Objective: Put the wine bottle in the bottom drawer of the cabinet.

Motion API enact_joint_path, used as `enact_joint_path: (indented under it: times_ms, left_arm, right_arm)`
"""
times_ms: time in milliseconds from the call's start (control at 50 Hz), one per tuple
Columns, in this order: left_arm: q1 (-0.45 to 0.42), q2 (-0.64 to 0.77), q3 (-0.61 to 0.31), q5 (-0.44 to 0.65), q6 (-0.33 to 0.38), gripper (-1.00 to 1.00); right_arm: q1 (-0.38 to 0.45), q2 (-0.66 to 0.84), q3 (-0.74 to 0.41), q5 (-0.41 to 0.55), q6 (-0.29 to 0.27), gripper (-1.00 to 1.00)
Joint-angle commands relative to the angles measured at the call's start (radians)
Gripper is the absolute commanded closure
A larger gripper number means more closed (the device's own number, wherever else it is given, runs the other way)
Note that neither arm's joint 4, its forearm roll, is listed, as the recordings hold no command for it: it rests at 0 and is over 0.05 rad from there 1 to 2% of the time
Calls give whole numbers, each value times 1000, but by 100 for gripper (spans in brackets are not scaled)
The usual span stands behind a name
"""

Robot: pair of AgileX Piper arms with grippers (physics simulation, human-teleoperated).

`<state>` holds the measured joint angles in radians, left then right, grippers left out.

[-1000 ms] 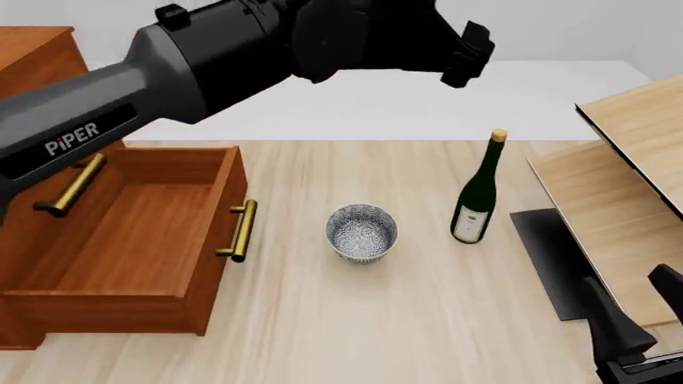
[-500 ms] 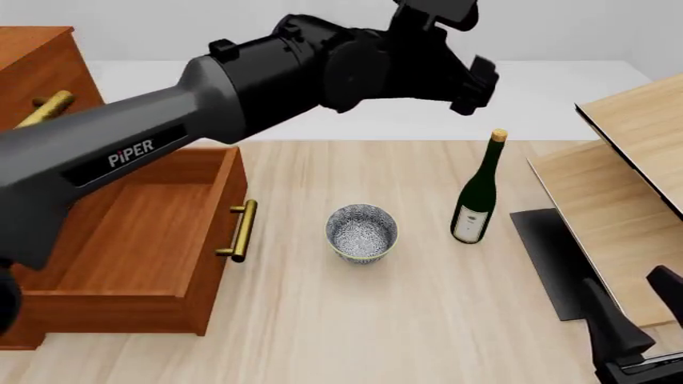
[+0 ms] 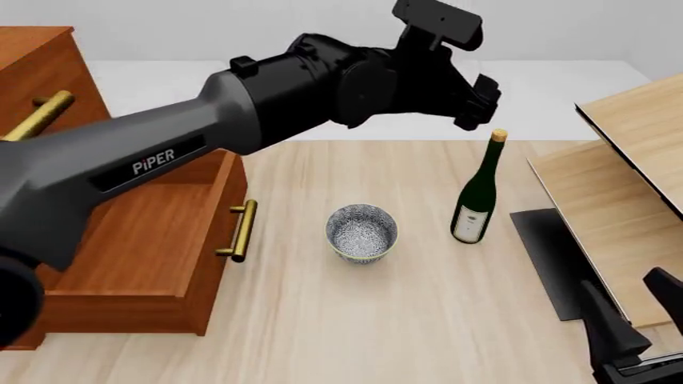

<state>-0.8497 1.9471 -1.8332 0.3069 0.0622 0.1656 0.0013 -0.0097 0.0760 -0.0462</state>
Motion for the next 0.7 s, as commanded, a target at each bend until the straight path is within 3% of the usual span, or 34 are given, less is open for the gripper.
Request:
enact_joint_path:
  times_ms: [20,700]
  left_arm:
    - [-2,9,-25,7,4,-100]
    - [-25,142,-153,22,-37,-100]
  right_arm:
    - [-1,0,-1,0,1,-100]
    - [7,0,4,0,4,-100]
